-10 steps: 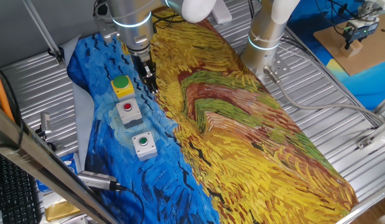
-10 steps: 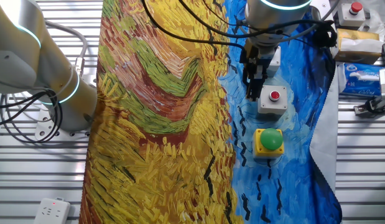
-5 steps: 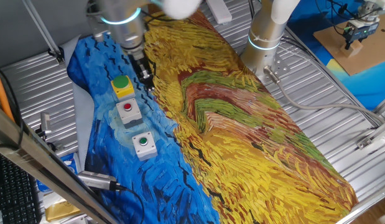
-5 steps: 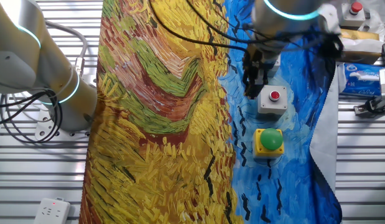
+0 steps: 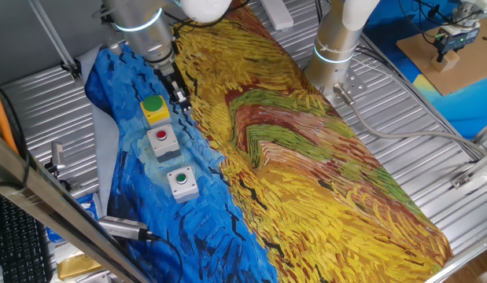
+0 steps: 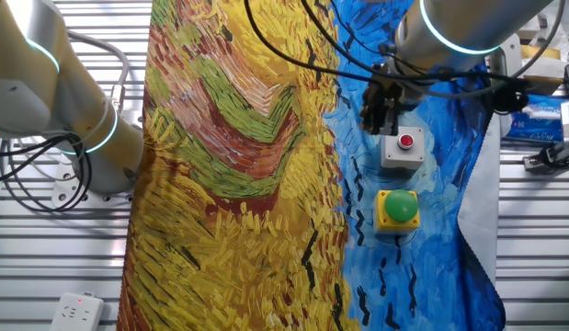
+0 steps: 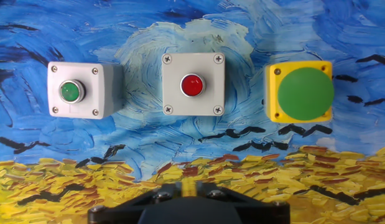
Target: Press three buttons from left to right in sequence
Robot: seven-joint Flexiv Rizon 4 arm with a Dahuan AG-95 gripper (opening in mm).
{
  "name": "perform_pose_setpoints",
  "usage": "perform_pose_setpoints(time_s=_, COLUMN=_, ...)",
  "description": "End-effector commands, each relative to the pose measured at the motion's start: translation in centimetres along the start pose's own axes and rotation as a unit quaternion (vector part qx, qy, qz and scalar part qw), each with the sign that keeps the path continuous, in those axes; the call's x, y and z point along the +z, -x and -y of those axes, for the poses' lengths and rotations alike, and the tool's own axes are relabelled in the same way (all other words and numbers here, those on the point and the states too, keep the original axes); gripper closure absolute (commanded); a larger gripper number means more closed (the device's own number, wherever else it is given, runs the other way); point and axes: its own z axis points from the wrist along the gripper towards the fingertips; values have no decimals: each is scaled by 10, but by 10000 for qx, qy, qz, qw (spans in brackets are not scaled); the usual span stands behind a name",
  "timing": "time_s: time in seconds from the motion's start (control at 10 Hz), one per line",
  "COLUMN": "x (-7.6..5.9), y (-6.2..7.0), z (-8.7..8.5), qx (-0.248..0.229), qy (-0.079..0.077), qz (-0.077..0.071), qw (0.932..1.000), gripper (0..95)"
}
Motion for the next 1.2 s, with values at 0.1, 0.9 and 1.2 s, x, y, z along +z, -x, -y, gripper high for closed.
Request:
perform_pose_setpoints(time_s=0.1, x=0, y=1, z=0, qx=-1, qy=-1, qz=-14, qw=10000, gripper=950)
perform_pose_setpoints(time_s=0.9, x=0, y=1, z=0, qx=49, qy=-79, qz=193, qw=9998, gripper=950)
perform_pose_setpoints(time_s=1.2, x=-1, y=1, z=0, qx=-297, qy=-328, qz=1338, qw=9900, gripper=950)
